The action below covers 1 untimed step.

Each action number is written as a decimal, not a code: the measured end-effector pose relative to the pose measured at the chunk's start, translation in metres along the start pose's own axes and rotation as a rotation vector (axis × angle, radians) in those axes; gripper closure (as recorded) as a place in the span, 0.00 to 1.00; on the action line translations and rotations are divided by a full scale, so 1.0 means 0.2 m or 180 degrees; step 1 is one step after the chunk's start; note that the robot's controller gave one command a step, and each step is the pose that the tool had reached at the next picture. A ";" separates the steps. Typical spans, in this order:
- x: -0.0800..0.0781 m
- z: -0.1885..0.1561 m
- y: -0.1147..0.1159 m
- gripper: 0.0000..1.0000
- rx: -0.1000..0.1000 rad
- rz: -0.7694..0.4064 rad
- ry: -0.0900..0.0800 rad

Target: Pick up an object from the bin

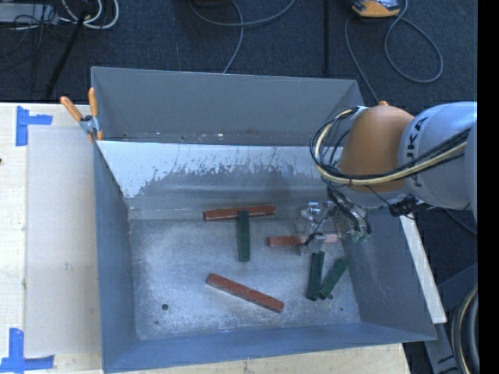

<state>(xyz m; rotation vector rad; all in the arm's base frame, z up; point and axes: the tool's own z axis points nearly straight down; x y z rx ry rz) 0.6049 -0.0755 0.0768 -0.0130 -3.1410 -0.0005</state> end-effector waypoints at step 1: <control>0.11 -0.73 -0.04 1.00 0.0004 0.0050 -0.0029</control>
Offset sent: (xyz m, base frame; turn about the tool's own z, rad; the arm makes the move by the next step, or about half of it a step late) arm -0.0230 -0.0084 0.1413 0.0202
